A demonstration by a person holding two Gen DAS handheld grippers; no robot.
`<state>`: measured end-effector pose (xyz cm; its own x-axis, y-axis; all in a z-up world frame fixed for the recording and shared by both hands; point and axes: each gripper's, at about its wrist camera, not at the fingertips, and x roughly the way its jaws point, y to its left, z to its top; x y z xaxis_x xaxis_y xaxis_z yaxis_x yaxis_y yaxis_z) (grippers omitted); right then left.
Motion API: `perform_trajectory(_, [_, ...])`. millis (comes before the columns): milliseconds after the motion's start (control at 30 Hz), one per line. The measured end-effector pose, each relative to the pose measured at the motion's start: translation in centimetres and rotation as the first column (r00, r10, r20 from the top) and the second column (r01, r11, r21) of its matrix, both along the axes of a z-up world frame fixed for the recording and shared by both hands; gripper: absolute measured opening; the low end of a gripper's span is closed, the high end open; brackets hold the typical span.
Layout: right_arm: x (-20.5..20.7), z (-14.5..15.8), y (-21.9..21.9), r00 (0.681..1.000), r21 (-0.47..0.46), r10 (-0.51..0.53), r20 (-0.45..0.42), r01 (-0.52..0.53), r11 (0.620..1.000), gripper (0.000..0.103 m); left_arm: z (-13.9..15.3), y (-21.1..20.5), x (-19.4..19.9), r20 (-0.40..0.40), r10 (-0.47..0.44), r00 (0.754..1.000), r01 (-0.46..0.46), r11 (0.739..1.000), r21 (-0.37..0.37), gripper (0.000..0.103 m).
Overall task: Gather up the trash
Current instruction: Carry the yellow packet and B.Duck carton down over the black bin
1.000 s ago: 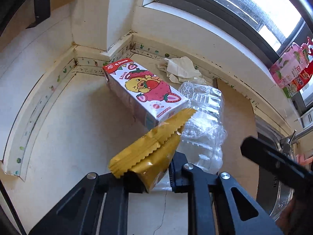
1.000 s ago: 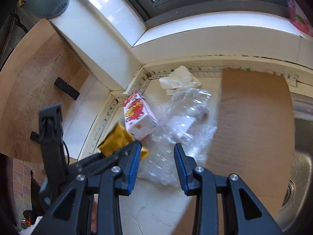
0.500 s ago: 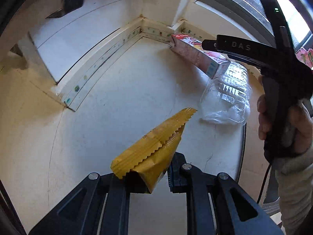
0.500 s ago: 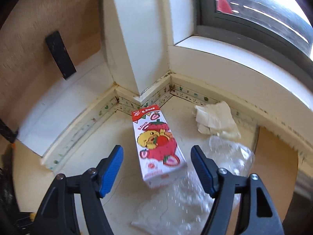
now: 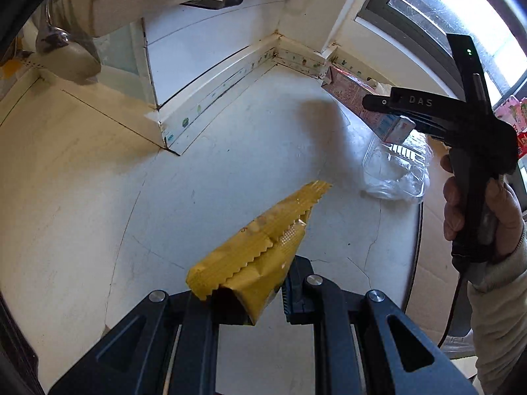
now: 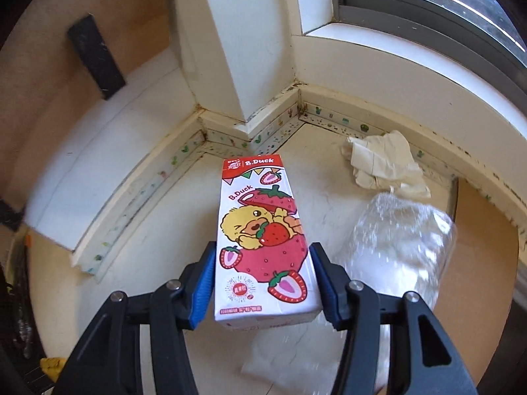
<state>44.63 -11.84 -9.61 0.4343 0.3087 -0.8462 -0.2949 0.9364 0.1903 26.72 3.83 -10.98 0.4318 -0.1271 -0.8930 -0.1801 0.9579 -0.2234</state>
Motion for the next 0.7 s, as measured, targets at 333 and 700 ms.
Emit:
perform_trajectory(333, [-15.0, 5.8, -3.0, 0.994, 0.140, -0.055, 0.099, 0.041, 0.989, 0.055, 3.4, 0.7, -8.1, 0.090, -0.096, 0.991, 0.097, 0.995, -0.005, 0.013])
perform_trajectory(700, [-36.6, 6.3, -1.9, 0.976, 0.222, -0.199, 0.085, 0.176, 0.959, 0.055, 3.7, 1.9, -19.7, 0.113, -0.275, 0.955, 0.281, 0.959, -0.042, 0.012])
